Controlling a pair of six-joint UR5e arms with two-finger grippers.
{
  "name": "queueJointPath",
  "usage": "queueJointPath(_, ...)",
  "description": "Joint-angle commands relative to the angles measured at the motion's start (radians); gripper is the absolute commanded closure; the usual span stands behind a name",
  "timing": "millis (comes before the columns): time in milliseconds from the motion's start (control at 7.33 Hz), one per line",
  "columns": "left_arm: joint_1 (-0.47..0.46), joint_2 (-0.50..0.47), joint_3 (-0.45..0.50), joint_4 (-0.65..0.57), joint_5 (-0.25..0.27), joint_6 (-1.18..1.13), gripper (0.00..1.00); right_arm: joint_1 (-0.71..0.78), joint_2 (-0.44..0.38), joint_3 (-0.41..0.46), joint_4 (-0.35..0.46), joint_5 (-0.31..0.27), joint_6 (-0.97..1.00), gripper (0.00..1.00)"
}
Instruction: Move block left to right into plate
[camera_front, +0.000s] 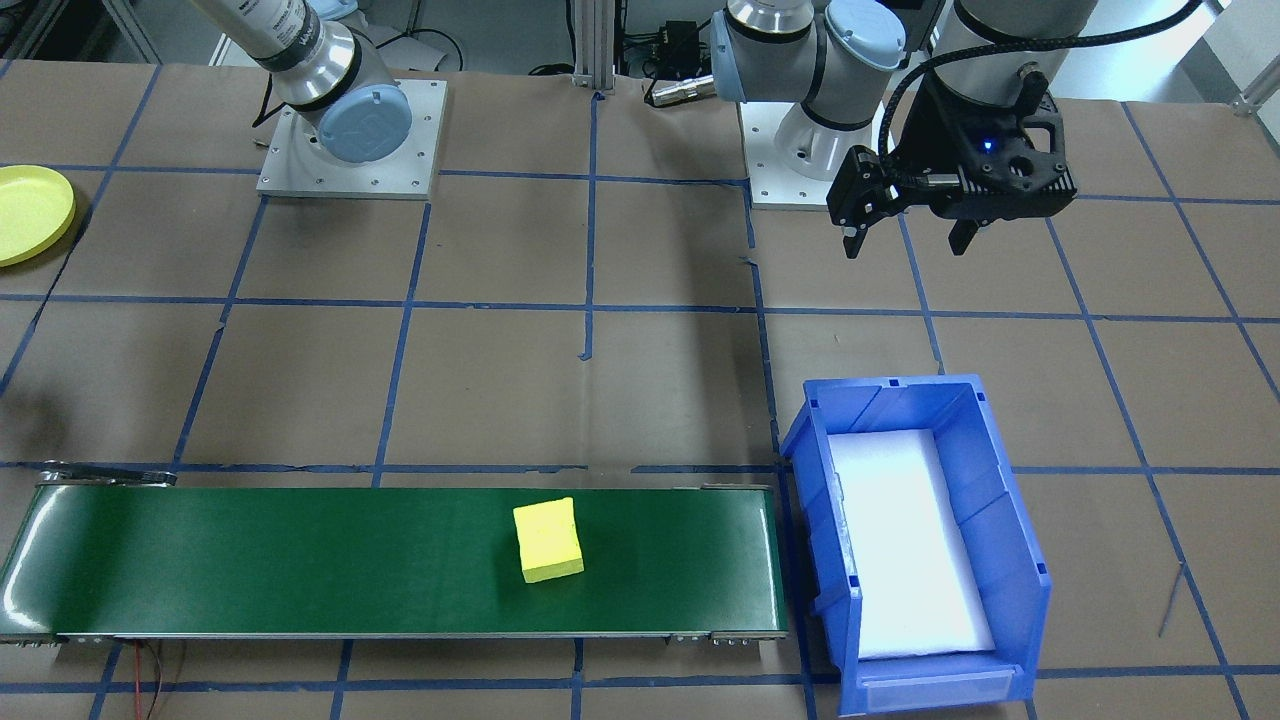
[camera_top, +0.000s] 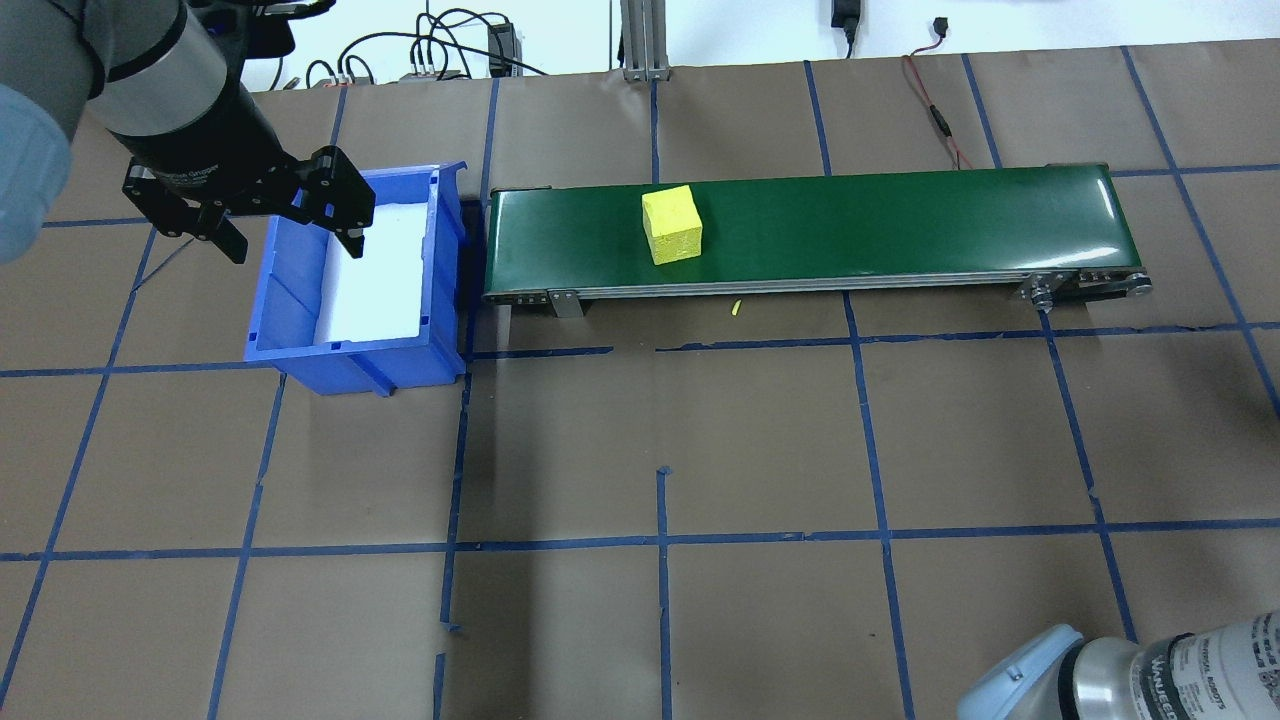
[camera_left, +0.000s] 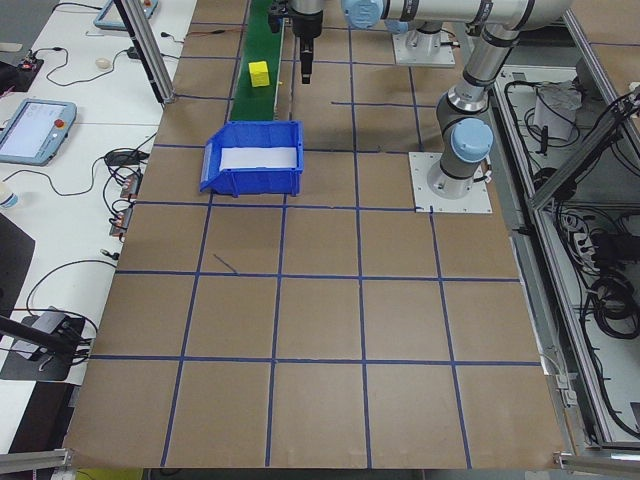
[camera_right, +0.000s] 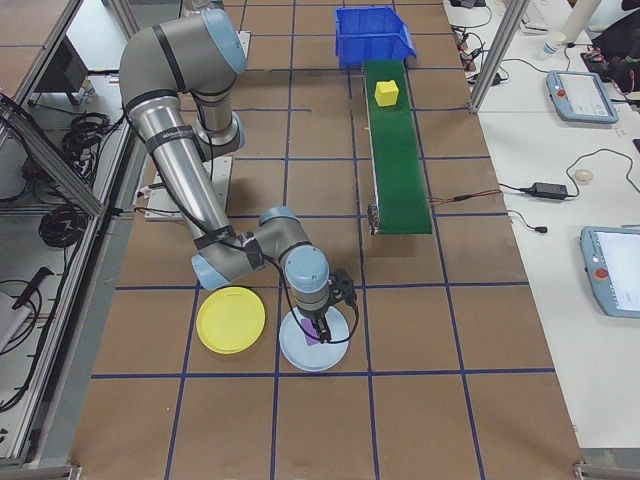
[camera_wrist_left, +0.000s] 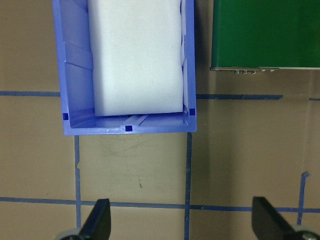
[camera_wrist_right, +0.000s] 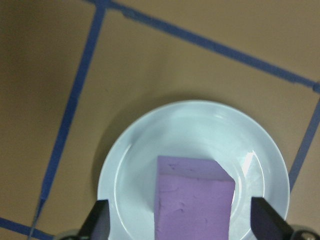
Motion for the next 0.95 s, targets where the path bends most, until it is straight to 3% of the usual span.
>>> queueJointPath(0, 0.002, 0.000, 0.005, 0.002, 0.004, 0.005, 0.00, 0.200, -0.097, 0.001, 0.130, 0.032, 0.285, 0.00)
queueJointPath(136, 0.002, 0.000, 0.006, 0.003, 0.004, 0.005, 0.00, 0.326, -0.100, -0.001, 0.135, 0.081, 0.450, 0.00)
queueJointPath(682, 0.000, -0.001, 0.003, 0.002, 0.004, 0.005, 0.00, 0.755, -0.132, -0.053, 0.124, 0.141, 1.136, 0.03)
queueJointPath(818, 0.000, -0.004, 0.005, 0.003, 0.004, 0.005, 0.00, 0.808, -0.109, -0.070, 0.117, 0.207, 1.245, 0.00)
